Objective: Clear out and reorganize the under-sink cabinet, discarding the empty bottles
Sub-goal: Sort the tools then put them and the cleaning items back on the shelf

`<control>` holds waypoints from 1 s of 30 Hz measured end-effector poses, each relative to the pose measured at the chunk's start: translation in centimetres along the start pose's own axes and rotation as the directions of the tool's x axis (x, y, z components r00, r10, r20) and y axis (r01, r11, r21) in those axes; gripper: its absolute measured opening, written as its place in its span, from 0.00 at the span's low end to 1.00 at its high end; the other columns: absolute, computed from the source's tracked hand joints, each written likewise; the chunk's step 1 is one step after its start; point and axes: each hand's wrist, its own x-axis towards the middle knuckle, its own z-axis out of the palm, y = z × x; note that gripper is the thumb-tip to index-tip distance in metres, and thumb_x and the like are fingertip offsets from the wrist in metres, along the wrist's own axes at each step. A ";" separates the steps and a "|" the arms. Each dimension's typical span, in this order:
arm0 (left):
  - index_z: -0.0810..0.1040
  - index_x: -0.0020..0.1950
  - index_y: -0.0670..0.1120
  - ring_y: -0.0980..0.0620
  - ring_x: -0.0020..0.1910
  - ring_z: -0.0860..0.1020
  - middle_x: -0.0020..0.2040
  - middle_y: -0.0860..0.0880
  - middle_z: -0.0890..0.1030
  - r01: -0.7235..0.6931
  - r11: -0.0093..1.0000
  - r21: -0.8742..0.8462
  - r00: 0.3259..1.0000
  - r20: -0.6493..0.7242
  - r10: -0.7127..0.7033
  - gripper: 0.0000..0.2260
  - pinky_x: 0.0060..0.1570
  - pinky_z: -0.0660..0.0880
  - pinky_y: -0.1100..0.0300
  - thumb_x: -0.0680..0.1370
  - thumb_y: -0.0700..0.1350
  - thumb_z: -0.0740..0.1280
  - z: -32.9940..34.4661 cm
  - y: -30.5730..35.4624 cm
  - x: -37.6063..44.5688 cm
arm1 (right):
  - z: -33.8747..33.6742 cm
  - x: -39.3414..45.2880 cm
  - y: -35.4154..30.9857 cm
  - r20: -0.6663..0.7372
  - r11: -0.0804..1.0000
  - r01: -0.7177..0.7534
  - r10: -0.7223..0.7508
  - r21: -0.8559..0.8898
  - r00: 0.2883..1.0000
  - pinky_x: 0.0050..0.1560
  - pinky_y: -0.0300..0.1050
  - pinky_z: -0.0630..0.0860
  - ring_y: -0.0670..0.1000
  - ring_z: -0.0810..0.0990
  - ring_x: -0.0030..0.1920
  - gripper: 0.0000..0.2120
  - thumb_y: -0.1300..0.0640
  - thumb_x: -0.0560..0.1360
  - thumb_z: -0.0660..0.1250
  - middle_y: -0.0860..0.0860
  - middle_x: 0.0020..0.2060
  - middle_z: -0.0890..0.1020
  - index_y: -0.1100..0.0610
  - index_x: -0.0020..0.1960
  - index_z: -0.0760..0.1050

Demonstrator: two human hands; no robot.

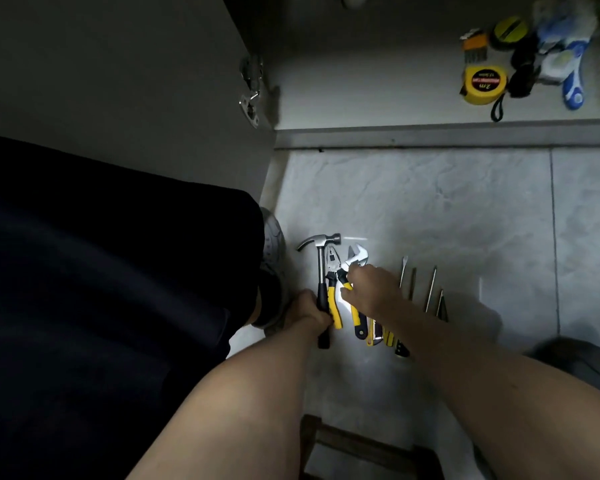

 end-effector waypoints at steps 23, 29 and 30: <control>0.82 0.54 0.41 0.39 0.54 0.81 0.48 0.41 0.82 -0.302 0.912 -0.278 0.943 -0.227 0.244 0.16 0.44 0.72 0.59 0.76 0.51 0.66 -6.4 9.4 -5.1 | -17.0 -5.3 3.3 0.155 0.281 -0.248 0.315 0.927 0.936 0.24 0.40 0.69 0.51 0.66 0.18 0.12 0.74 0.70 0.52 0.51 0.20 0.67 0.58 0.37 0.62; 0.82 0.50 0.41 0.41 0.40 0.81 0.41 0.42 0.82 -0.459 0.881 -0.111 0.869 -0.264 0.419 0.14 0.34 0.74 0.59 0.74 0.51 0.67 -15.1 16.3 -5.3 | -23.0 -5.4 1.6 0.033 0.190 -0.097 0.315 0.977 0.948 0.28 0.42 0.66 0.50 0.60 0.23 0.04 0.66 0.74 0.55 0.52 0.23 0.73 0.59 0.46 0.67; 0.82 0.49 0.40 0.42 0.35 0.79 0.38 0.43 0.81 -0.474 0.875 -0.097 0.859 -0.269 0.435 0.14 0.29 0.72 0.61 0.74 0.51 0.67 -17.0 17.7 -5.4 | -24.6 -5.1 1.2 0.013 0.214 -0.079 0.293 0.974 0.956 0.28 0.43 0.68 0.51 0.60 0.24 0.06 0.63 0.75 0.55 0.53 0.24 0.76 0.61 0.49 0.70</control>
